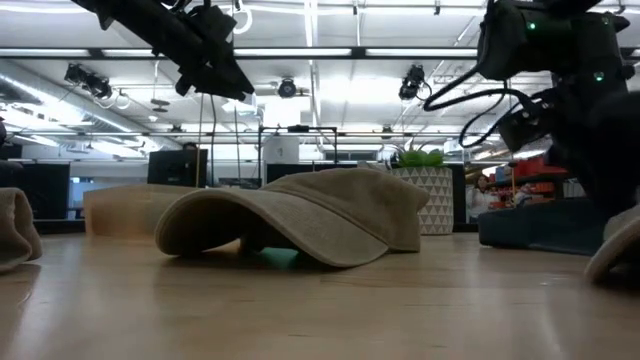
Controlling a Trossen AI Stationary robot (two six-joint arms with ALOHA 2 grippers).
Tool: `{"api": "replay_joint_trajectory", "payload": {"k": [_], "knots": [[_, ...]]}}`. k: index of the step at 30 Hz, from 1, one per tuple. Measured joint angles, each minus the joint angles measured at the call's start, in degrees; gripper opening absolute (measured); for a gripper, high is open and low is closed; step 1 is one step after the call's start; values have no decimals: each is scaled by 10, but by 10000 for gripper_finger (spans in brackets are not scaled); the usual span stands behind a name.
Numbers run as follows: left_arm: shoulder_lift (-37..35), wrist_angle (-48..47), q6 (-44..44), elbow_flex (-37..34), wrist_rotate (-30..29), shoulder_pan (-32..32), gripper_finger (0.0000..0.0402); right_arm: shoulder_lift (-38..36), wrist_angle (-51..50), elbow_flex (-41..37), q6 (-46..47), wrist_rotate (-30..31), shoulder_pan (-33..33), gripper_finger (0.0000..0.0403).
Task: Pick & Place hat
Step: Put the blue cap into the orange bin
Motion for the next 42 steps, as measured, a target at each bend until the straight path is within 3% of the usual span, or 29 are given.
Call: {"api": "replay_joint_trajectory", "payload": {"k": [3, 9, 11, 15, 20, 29, 38, 42], "knots": [[0, 14, 9, 0, 37, -8, 151, 1, -11, 26, 13, 4, 0, 13], [0, 94, 71, 0, 232, -42, 136, 1, -28, 118, -35, 57, 0, 11], [0, 122, 79, 0, 265, -60, 131, 1, -23, 149, -69, 88, 0, 6], [1, 158, 88, 0, 270, -94, 121, 0, 59, 176, -151, 123, -3, 8], [34, 170, 152, 0, 270, -132, 115, 11, 179, 177, -247, 108, -15, 6], [178, 338, 213, 0, 269, -155, 118, 87, 219, 177, -302, 107, -43, 5], [278, 352, 209, 0, 267, -149, 187, 153, 264, 177, -362, 107, -45, 7], [308, 352, 196, 0, 237, -149, 208, 155, 304, 177, -413, 107, -45, 7]]}}
